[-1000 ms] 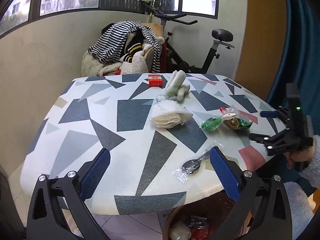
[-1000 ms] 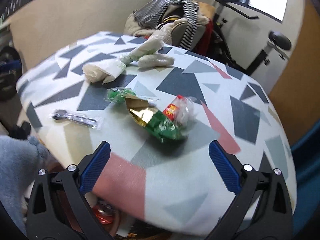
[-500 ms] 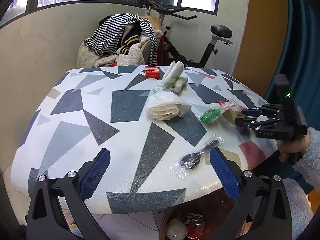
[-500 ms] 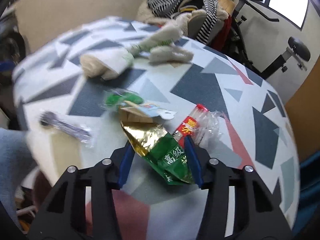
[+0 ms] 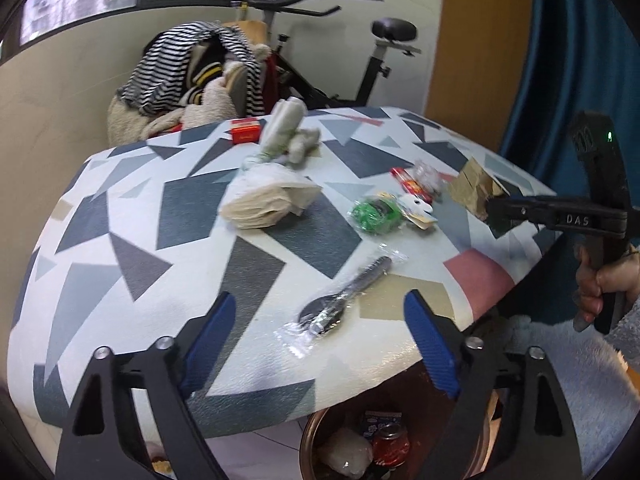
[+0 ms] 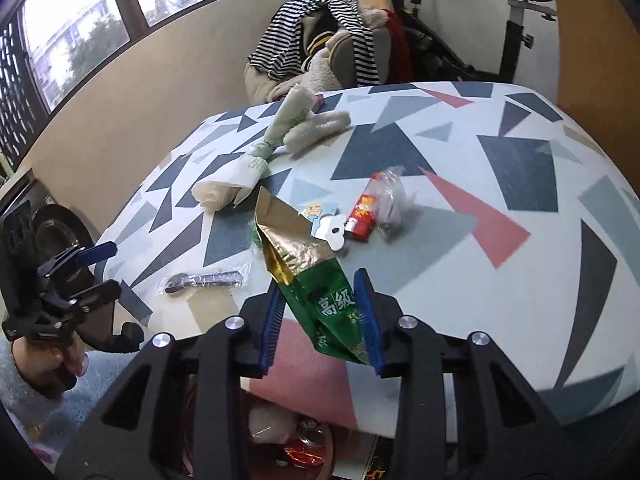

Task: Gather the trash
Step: 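Grasp the green-gold snack wrapper with the right tool while the left tool reaches the spoon, then carry the wrapper to the bin with the right tool while the left tool carries the wrapped spoon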

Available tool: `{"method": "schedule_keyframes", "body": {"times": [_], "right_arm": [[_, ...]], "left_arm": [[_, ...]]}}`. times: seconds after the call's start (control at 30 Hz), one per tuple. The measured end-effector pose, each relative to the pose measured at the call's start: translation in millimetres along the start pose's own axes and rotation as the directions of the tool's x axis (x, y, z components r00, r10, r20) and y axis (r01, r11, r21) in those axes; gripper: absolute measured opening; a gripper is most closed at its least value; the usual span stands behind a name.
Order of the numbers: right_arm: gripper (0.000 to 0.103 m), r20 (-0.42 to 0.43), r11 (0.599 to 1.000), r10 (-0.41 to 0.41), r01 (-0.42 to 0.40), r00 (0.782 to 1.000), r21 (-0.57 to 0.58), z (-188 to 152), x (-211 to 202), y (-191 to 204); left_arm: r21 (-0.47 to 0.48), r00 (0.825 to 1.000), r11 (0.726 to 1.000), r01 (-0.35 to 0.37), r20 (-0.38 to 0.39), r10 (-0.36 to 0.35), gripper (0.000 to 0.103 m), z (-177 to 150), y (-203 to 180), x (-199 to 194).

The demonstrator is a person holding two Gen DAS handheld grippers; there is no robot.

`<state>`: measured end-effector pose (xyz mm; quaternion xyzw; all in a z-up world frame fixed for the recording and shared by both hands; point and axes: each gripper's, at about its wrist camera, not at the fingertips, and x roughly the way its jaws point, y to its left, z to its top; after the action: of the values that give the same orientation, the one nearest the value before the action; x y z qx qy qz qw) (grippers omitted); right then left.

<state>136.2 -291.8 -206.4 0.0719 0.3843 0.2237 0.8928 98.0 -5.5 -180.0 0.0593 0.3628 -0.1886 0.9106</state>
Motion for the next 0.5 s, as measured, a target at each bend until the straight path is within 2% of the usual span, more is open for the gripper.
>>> {"method": "schedule_keyframes", "body": {"times": [0.17, 0.5], "right_arm": [[0.034, 0.034, 1.0, 0.002, -0.003, 0.999, 0.014, -0.7, -10.4, -3.5], [0.033, 0.037, 0.997, -0.028, 0.025, 0.999, 0.075, -1.8, -11.6, -9.9]], "left_arm": [[0.12, 0.998, 0.993, 0.01, -0.055, -0.003, 0.07, 4.9, -14.8, 20.3], [0.199, 0.987, 0.98, 0.032, -0.158, 0.0, 0.064, 14.7, -14.9, 71.1]]}}
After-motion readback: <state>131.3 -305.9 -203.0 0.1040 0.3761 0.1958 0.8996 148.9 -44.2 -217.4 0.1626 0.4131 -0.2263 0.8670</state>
